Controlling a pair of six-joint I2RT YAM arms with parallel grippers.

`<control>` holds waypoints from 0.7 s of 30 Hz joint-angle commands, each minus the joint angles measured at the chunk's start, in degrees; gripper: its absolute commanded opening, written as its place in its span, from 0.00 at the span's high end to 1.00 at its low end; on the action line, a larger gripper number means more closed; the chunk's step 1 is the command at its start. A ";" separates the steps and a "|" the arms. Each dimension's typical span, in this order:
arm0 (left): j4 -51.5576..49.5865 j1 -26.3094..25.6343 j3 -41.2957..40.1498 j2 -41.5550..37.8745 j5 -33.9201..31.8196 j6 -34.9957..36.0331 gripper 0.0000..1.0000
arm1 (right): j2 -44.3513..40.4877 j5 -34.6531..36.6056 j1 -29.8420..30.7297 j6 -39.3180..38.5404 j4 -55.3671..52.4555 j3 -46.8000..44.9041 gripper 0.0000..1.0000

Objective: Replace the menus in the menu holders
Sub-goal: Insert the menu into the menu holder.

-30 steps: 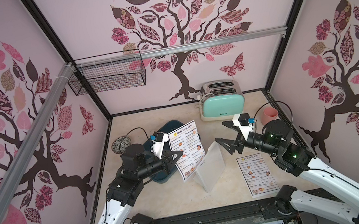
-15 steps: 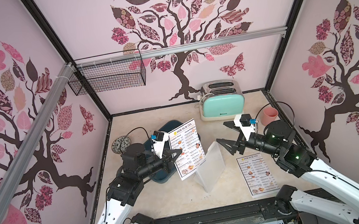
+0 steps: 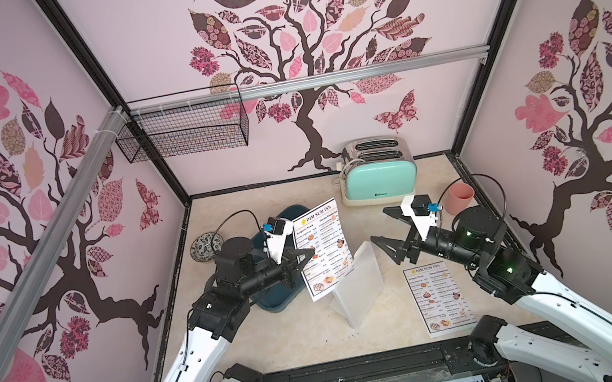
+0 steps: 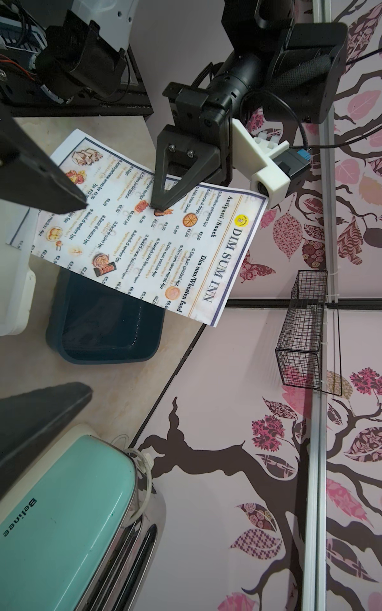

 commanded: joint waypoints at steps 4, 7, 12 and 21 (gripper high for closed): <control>3.64 -5.06 1.87 2.21 -3.60 0.03 1.00 | -1.05 0.99 0.09 -0.32 -0.42 0.17 0.14; 4.11 -5.53 1.75 2.50 -4.81 0.07 1.00 | -1.52 1.27 0.09 -0.32 -0.66 0.11 0.14; 5.49 -5.53 1.34 3.02 -6.16 -0.70 1.00 | -1.65 1.32 0.11 -0.18 -0.71 0.06 0.14; 8.95 -7.74 0.18 3.82 -11.76 -3.63 1.00 | -1.91 1.72 0.10 -0.23 -0.71 -0.07 0.14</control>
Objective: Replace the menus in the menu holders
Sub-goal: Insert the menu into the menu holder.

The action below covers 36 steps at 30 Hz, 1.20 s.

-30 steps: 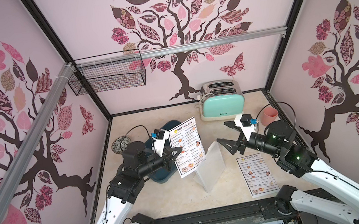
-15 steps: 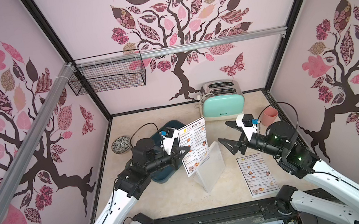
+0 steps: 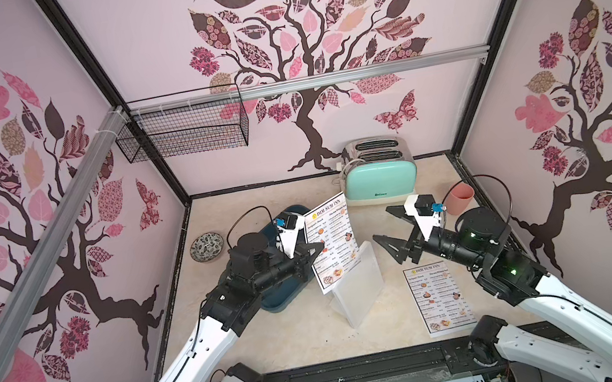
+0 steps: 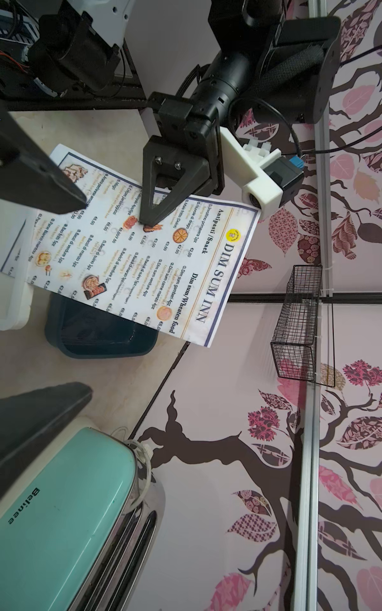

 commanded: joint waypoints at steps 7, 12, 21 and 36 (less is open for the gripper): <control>6.64 -7.29 -2.10 0.21 -12.83 -3.41 1.00 | -0.98 0.28 0.10 0.21 0.12 -0.34 0.14; 8.02 -8.28 -2.74 0.38 -16.04 -3.84 1.00 | -1.11 0.10 0.14 0.17 0.04 -0.38 0.14; 11.26 -8.35 -4.23 1.25 -16.41 -3.93 1.00 | -1.57 0.28 0.10 0.12 -0.14 -0.47 0.14; 15.42 -15.19 -7.95 1.05 -24.02 -4.98 1.00 | -1.33 -0.01 0.09 0.22 -0.05 -0.69 0.14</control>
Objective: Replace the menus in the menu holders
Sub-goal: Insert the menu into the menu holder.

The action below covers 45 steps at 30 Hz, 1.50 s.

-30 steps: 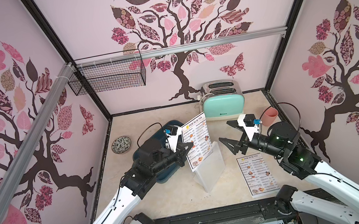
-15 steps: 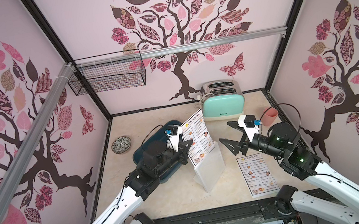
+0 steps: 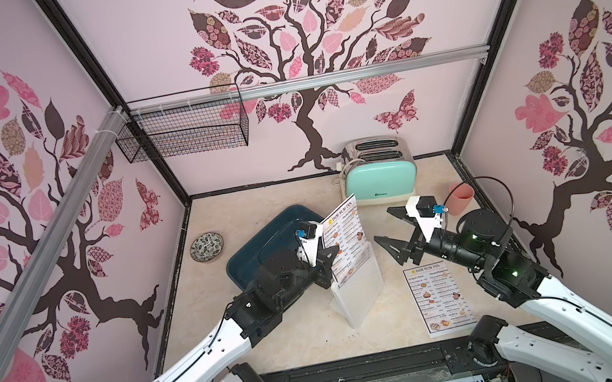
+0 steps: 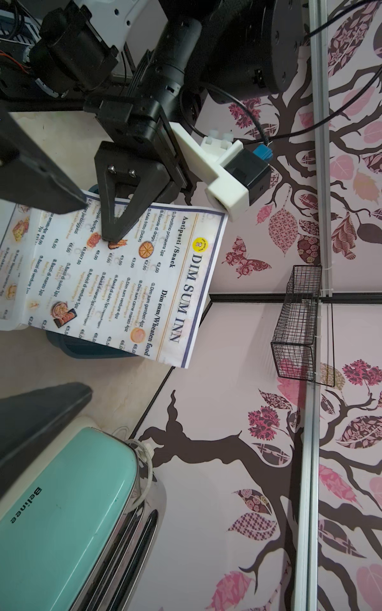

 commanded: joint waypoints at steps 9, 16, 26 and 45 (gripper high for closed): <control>7.26 -2.27 -5.85 -3.53 -3.89 -5.51 1.00 | -0.70 0.08 0.10 0.91 -0.07 -0.38 0.14; 8.47 -2.54 -8.28 -4.74 -1.63 -7.86 0.88 | -0.60 0.30 0.09 0.82 -0.94 -0.16 0.13; 7.23 -2.63 -9.19 -5.56 6.29 -6.91 0.91 | -1.58 1.11 0.09 1.06 -3.28 -0.38 0.13; 2.48 -1.92 -4.83 -7.56 -2.61 -7.84 0.62 | -2.72 0.91 0.10 0.55 -6.11 0.31 0.14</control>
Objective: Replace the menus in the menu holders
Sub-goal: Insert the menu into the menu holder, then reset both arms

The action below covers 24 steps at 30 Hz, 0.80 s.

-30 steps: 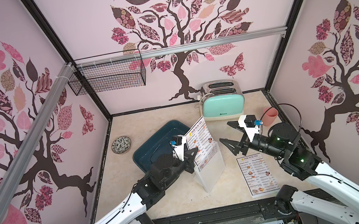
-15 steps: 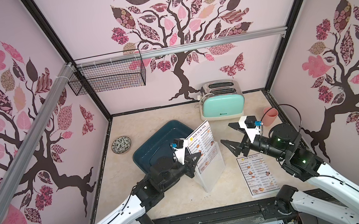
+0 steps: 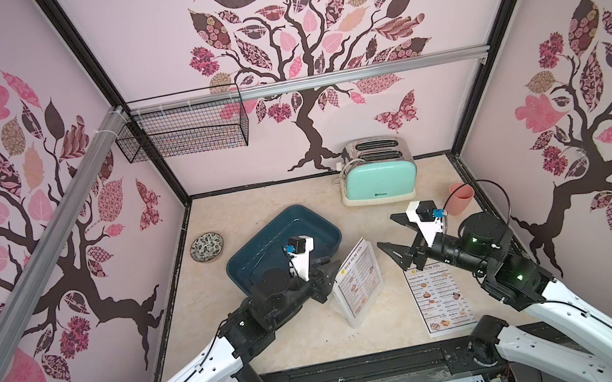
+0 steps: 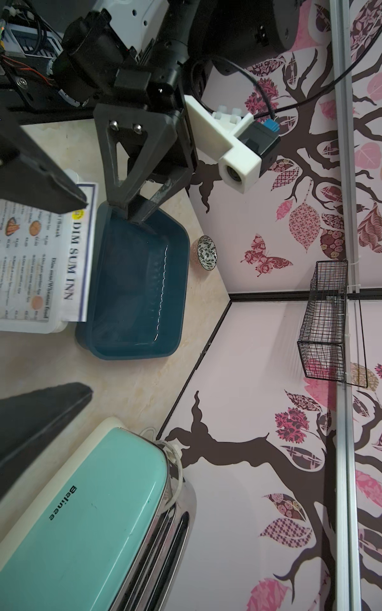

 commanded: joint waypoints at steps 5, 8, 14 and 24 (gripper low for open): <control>-1.16 0.28 3.98 2.31 -0.45 1.56 0.65 | -1.12 1.10 0.09 -0.09 -1.03 1.16 0.13; -4.71 0.28 7.09 0.58 -5.41 3.50 0.66 | -1.27 4.49 0.10 1.29 -3.24 1.82 0.14; -30.81 9.49 15.28 -0.08 -31.99 -0.89 0.56 | 2.47 33.21 0.09 18.86 -17.84 3.83 0.01; -18.69 52.42 -3.31 -6.84 -25.73 7.56 0.02 | 8.19 35.72 -28.19 14.17 7.97 -18.40 0.00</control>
